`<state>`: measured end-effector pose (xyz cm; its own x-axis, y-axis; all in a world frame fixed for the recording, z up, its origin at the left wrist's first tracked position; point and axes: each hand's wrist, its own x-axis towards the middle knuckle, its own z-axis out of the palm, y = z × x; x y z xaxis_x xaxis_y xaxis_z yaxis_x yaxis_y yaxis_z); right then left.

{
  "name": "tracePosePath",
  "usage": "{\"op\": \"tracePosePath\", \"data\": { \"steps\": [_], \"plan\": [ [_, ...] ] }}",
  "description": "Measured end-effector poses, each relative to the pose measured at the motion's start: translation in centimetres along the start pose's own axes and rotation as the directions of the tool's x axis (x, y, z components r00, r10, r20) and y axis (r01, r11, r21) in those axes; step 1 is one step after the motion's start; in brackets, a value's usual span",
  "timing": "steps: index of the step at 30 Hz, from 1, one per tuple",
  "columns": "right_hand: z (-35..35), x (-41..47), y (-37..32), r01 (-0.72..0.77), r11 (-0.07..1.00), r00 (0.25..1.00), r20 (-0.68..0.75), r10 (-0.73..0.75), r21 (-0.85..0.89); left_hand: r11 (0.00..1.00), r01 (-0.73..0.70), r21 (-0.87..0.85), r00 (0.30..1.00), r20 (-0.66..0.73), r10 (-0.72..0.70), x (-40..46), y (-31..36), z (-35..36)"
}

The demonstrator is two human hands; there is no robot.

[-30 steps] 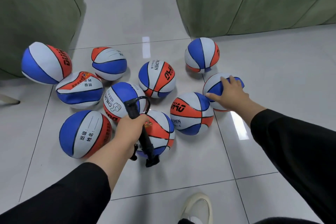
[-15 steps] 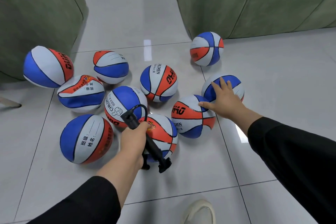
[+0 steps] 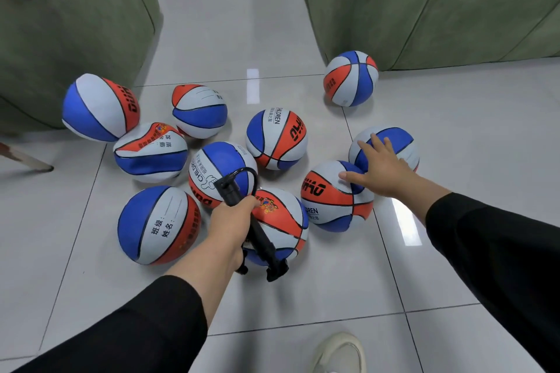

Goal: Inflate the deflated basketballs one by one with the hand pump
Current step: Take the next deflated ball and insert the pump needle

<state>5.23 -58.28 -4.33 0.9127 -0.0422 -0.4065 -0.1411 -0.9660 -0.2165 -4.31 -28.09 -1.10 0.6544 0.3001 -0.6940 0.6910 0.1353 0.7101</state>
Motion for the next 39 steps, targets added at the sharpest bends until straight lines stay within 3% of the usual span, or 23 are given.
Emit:
{"op": "tracePosePath", "data": {
  "steps": [3,7,12,16,20,28,32,39],
  "plan": [
    [-1.7,-1.0,-3.2,0.147,0.989,0.988,-0.035,-0.147,-0.009,0.999,-0.048,-0.018,0.999,-0.022,0.047,-0.3,0.7,-1.9],
    [-5.3,-2.7,-11.7,0.391,0.920,0.918,-0.057,-0.392,-0.024,0.993,-0.110,-0.044,0.992,-0.063,0.108,-0.4,2.5,-7.1],
    [-6.7,-4.7,-25.1,0.613,0.759,0.790,0.137,-0.598,-0.221,0.982,-0.173,-0.070,0.968,-0.198,0.157,1.4,5.8,-16.6],
    [-3.1,-5.1,-34.3,0.721,0.619,0.692,0.304,-0.655,-0.311,0.986,-0.164,-0.032,0.945,-0.293,0.148,3.9,6.3,-23.3],
    [1.7,-3.9,-40.2,0.705,0.670,0.708,0.282,-0.647,-0.232,0.996,-0.083,-0.016,0.955,-0.288,0.075,7.1,4.3,-27.1],
    [6.2,-0.3,-43.2,0.562,0.826,0.818,0.122,-0.561,0.031,1.000,-0.009,-0.028,0.998,-0.060,0.008,9.5,3.0,-27.4],
    [4.8,2.6,-47.3,0.437,0.865,0.898,-0.054,-0.438,0.246,0.995,-0.033,-0.094,0.992,-0.125,0.021,11.2,4.9,-29.6],
    [5.2,9.2,-56.4,0.269,0.839,0.963,-0.124,-0.239,0.472,0.986,-0.101,-0.136,0.980,-0.184,0.075,16.1,9.9,-35.3]
  ]
}}
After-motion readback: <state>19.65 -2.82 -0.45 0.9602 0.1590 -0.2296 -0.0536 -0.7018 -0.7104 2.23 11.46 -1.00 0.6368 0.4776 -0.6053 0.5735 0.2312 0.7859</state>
